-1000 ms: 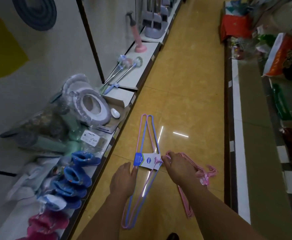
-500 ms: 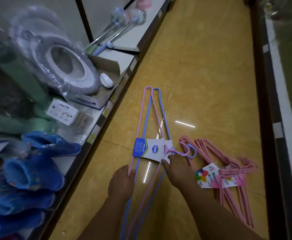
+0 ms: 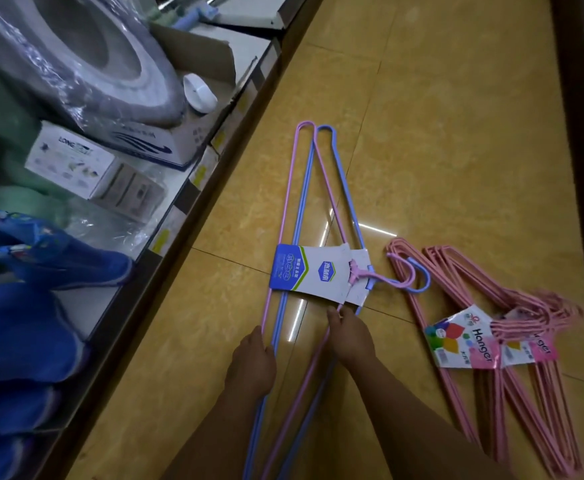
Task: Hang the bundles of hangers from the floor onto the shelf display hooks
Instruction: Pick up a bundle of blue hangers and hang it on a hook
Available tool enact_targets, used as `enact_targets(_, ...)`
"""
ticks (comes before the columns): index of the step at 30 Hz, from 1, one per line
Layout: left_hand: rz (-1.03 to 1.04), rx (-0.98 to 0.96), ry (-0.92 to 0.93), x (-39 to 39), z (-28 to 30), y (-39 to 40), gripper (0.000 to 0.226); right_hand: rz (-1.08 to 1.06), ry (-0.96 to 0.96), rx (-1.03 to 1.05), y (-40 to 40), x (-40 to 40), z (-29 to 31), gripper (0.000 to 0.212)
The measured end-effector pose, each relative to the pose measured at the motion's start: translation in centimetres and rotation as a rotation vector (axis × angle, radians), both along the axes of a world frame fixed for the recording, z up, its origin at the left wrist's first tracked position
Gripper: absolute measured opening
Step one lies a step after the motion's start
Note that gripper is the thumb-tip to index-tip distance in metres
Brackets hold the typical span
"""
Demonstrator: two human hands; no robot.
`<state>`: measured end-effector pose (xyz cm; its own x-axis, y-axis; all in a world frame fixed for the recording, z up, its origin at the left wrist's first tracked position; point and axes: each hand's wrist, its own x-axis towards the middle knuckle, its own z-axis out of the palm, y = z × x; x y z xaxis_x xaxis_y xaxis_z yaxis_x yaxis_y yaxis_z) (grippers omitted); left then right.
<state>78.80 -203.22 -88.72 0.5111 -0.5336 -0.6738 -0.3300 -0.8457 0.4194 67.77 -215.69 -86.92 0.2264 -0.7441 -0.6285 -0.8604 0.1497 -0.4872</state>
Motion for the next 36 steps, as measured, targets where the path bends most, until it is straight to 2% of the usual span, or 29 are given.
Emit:
enact_targets(7,0.137,-0.049,0.089,0.0,-1.5,-0.7,0.058,-0.388,-0.193,0.235,-0.1,1.5,-1.9,0.038)
enact_targets(11,0.137,-0.048,0.085,0.1,-1.6,-0.6,0.058,-0.653,-0.342,0.372,-0.4,2.4,-1.3,0.024)
enact_targets(13,0.135,-0.036,0.082,0.2,-1.4,-0.6,0.057,-0.705,-0.418,0.362,-0.4,3.0,-0.8,0.020)
enact_targets(19,0.115,-0.048,-0.016,1.3,1.0,-2.0,0.055,-0.835,-0.589,0.241,0.9,6.3,0.5,0.026)
enact_targets(21,0.126,-0.065,-0.047,1.9,2.2,-2.5,0.054,-0.819,-0.635,0.195,1.2,7.5,1.5,0.030)
enact_targets(28,0.142,-0.102,-0.132,2.5,9.7,-3.5,0.048,-0.766,-0.665,0.149,1.1,7.0,9.3,0.027)
enact_targets(32,0.112,-0.113,-0.128,1.2,16.5,-3.2,0.049,-0.805,-0.582,0.193,2.1,5.1,16.2,0.045)
enact_targets(36,0.069,-0.132,-0.170,0.7,24.0,-3.5,0.050,-0.798,-0.535,0.146,2.9,4.0,22.8,0.049)
